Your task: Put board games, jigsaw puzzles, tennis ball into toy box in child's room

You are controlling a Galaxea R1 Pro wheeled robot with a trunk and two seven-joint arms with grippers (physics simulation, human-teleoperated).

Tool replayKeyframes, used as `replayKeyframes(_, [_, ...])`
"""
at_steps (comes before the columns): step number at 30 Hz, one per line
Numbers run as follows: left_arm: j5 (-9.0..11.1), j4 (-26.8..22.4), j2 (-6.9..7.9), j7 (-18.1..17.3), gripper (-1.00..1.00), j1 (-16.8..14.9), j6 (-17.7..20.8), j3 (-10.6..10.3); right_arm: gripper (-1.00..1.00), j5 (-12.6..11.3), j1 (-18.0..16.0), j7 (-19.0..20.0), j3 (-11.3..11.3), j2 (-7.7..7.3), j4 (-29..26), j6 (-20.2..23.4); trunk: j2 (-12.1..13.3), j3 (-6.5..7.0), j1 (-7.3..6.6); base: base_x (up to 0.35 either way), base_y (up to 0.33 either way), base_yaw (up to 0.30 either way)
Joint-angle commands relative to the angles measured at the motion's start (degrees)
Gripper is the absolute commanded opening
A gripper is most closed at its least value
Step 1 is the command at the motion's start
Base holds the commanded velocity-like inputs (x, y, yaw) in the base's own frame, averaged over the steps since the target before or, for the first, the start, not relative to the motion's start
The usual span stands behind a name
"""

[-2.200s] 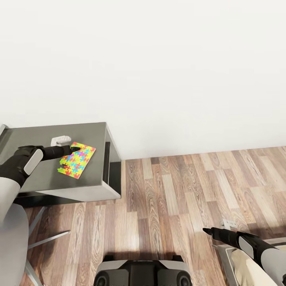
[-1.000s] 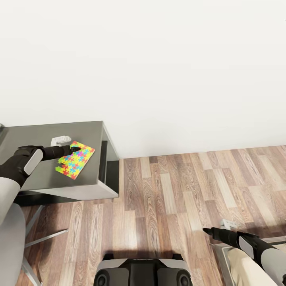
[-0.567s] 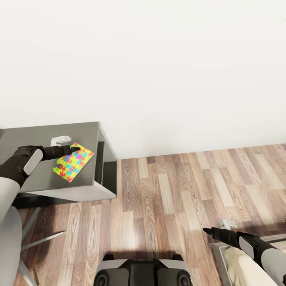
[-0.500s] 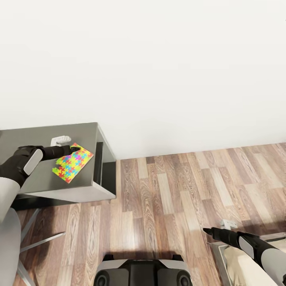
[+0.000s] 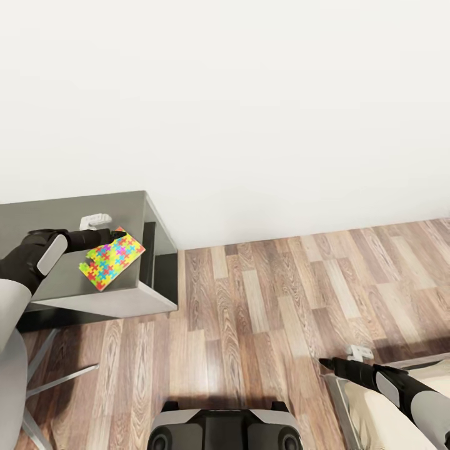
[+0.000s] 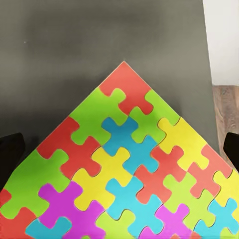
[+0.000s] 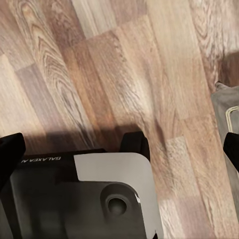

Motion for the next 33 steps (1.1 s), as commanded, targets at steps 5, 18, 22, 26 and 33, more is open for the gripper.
replayKeyframes(5, [0.21,-0.03,0.07,-0.01,1.00,-0.05,0.17,-0.24,1.00,-0.60,-0.02,0.04,0.31,-0.02,-0.06,0.26,-0.09,-0.07,0.02,-0.027,-0.001,-0.003])
replayKeyframes(18, [0.21,-0.03,0.08,-0.01,1.00,-0.05,0.17,-0.16,1.00,-0.60,-0.02,0.03,0.31,0.03,-0.06,0.16,-0.09,-0.07,0.02,-0.017,-0.008,0.000])
replayKeyframes(22, [0.21,-0.03,0.08,-0.01,1.00,-0.05,0.17,-0.15,1.00,-0.60,-0.02,0.03,0.31,0.00,-0.06,0.23,-0.09,-0.07,0.02,-0.109,-0.082,0.000])
replayKeyframes(26, [0.21,-0.03,0.08,-0.01,1.00,-0.05,0.17,-0.15,1.00,-0.60,-0.02,0.03,0.31,-0.02,-0.06,0.24,-0.09,-0.07,0.02,-0.021,-0.017,0.000])
replayKeyframes(33, [0.21,-0.03,0.08,-0.01,1.00,-0.05,0.17,-0.12,1.00,-0.60,-0.02,0.03,0.31,0.03,-0.06,0.24,-0.09,-0.07,0.02,-0.094,-0.002,0.000])
